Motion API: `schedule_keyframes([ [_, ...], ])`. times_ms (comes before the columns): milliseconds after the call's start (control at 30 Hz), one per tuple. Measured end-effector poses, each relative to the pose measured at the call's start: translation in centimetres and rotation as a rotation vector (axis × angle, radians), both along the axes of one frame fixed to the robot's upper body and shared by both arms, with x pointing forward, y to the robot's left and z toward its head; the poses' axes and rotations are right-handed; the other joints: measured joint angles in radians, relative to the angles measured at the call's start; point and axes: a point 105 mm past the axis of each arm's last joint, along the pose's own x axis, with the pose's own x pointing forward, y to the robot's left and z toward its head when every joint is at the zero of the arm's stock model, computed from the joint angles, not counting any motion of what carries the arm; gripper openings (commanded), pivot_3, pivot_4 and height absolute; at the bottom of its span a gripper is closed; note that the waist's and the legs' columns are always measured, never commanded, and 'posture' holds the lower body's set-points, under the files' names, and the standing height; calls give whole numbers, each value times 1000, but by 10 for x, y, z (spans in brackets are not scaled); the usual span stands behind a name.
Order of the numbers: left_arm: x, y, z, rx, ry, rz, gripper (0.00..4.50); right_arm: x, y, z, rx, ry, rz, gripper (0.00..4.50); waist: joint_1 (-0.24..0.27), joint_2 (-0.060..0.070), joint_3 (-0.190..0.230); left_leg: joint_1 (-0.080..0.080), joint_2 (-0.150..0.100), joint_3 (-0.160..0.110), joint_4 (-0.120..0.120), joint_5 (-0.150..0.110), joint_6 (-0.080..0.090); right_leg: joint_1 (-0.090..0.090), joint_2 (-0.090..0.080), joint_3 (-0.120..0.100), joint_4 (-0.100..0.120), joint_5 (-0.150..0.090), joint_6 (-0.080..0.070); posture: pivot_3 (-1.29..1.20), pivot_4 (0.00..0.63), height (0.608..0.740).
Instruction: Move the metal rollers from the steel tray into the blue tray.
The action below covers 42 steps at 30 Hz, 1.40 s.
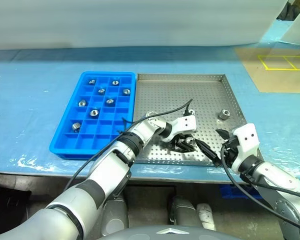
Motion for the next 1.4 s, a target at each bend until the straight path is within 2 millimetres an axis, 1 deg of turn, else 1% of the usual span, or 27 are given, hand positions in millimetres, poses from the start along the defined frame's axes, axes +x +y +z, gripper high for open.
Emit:
schedule_keyframes([
  [67, 5, 3, 5, -49, 9, 43, 1717, 1, 1, 2, 1, -9, 5, 4500, 0, 0, 0, 0, 0, 0, 0, 0, 0, 0, 0, 0, 0, 0, 0, -162, 150, 740],
  [133, 13, 10, 17, -136, 10, 101, 1717, 4, 5, 4, 5, -21, 19, 4500, -2, 0, 0, 1, 0, 0, 0, 0, 0, 0, 1, 0, 0, 0, 0, -134, 150, 740],
  [200, 22, 21, 34, -226, -16, 165, 1717, 9, 8, 5, 12, -30, 37, 4500, -2, 0, 0, 1, 0, 0, -1, 0, 0, 0, 1, -1, 0, 0, -1, -83, 150, 740],
  [233, 27, 30, 41, -263, -51, 211, 1717, 13, 11, 5, 17, -32, 50, 4500, -1, 1, 0, 2, 0, 0, -1, 0, 0, 0, 1, -1, 1, 0, -1, -48, 150, 740],
  [300, 35, 50, 45, -305, -97, 319, 1717, 22, 17, 4, 29, -34, 84, 4500, -1, 1, -1, 2, 0, 0, -1, 0, 0, 1, 1, -1, 1, 0, -1, 4, 150, 740],
  [367, 39, 70, 41, -315, -114, 432, 1717, 30, 25, 6, 40, -37, 125, 4500, 4, 2, -1, 1, 1, 0, 0, 0, 0, 1, 1, -1, 1, 0, -1, 53, 150, 740],
  [400, 41, 84, 39, -319, -125, 507, 1717, 35, 30, 7, 45, -41, 155, 4500, 6, 2, -1, 1, 1, -1, -1, 0, 0, 1, 1, -2, 0, 0, -1, 81, 150, 740],
  [467, 42, 105, 39, -327, -147, 622, 1717, 42, 37, 8, 42, -44, 206, 4500, 16, 2, -1, -1, 1, -1, 0, 0, 0, 0, 0, -2, 0, 0, -1, 109, 150, 740],
  [500, 42, 113, 43, -339, -167, 674, 1717, 46, 40, 8, 36, -44, 231, 4500, 24, 2, 0, -1, 1, -2, 0, 0, 0, 1, 0, -2, 0, 0, -1, 140, 150, 740],
  [567, 42, 124, 55, -363, -203, 740, 1717, 50, 43, 7, 28, -41, 265, 4500, 44, 2, 0, -2, 1, -2, 0, 0, 0, 1, 0, -2, 0, 0, -1, 182, 150, 740],
  [600, 40, 136, 60, -378, -228, 795, 1717, 54, 49, 8, 28, -39, 302, 4500, 47, 2, 0, -2, 1, -2, 0, 0, 0, 1, 0, -2, 0, 0, -1, 209, 150, 740],
  [667, 35, 151, 67, -402, -259, 880, 1717, 60, 55, 8, 23, -39, 346, 4500, 54, 2, 0, -2, 1, -2, 0, 0, 0, 0, 0, -3, 0, 0, -1, 236, 150, 740],
  [800, 26, 178, 76, -420, -310, 1032, 1717, 68, 66, 9, 16, -42, 420, 4500, 72, 2, 0, -3, 2, -4, -1, 0, 0, 1, 0, -3, 0, 0, -2, 303, 150, 740],
  [833, 21, 188, 77, -416, -327, 1071, 1717, 69, 70, 7, 18, -37, 443, 4500, 78, 2, 0, -2, 2, -4, 0, 0, 0, 1, 0, -3, 0, 0, -2, 323, 150, 740],
  [900, 9, 202, 70, -382, -341, 1126, 1717, 70, 74, 3, 17, -24, 470, 4500, 85, 2, 0, -3, 1, -4, -1, 0, 0, 0, 0, -3, 0, -1, -1, 353, 150, 740],
  [1000, -12, 232, 49, -295, -327, 1248, 1717, 71, 81, -2, 23, -6, 516, 4500, 92, 2, 0, -4, 2, -5, -1, 0, 0, 0, 1, -3, 0, -2, -2, 382, 150, 740],
  [1067, -22, 248, 41, -251, -322, 1303, 1717, 71, 82, -5, 20, 1, 531, 4500, 104, 2, 0, -4, 2, -6, -1, 0, 0, 0, 1, -3, 0, -2, -1, 393, 150, 740],
  [1133, -32, 255, 38, -223, -323, 1323, 1717, 72, 85, -6, 25, 0, 547, 4500, 117, 2, 0, -4, 2, -6, -1, 0, 0, 0, 1, -3, 0, -4, 2, 404, 150, 740],
  [1200, -39, 258, 35, -216, -315, 1336, 1717, 71, 88, -7, 29, 2, 562, 4500, 133, 2, 0, -4, 2, -7, -1, 0, 0, 0, 0, -2, 0, -6, 5, 404, 150, 740],
  [1300, -42, 264, 31, -207, -309, 1375, 1717, 71, 93, -6, 31, -6, 583, 4500, 150, 2, 0, -4, 2, -7, -1, 0, -1, 0, 1, -3, 0, -6, 5, 408, 150, 740],
  [1400, -43, 265, 31, -213, -310, 1385, 1717, 70, 94, -7, 28, -2, 591, 4500, 161, 2, 0, -3, 2, -7, -1, 0, -1, 0, 1, -2, 0, -6, 6, 408, 150, 740],
])
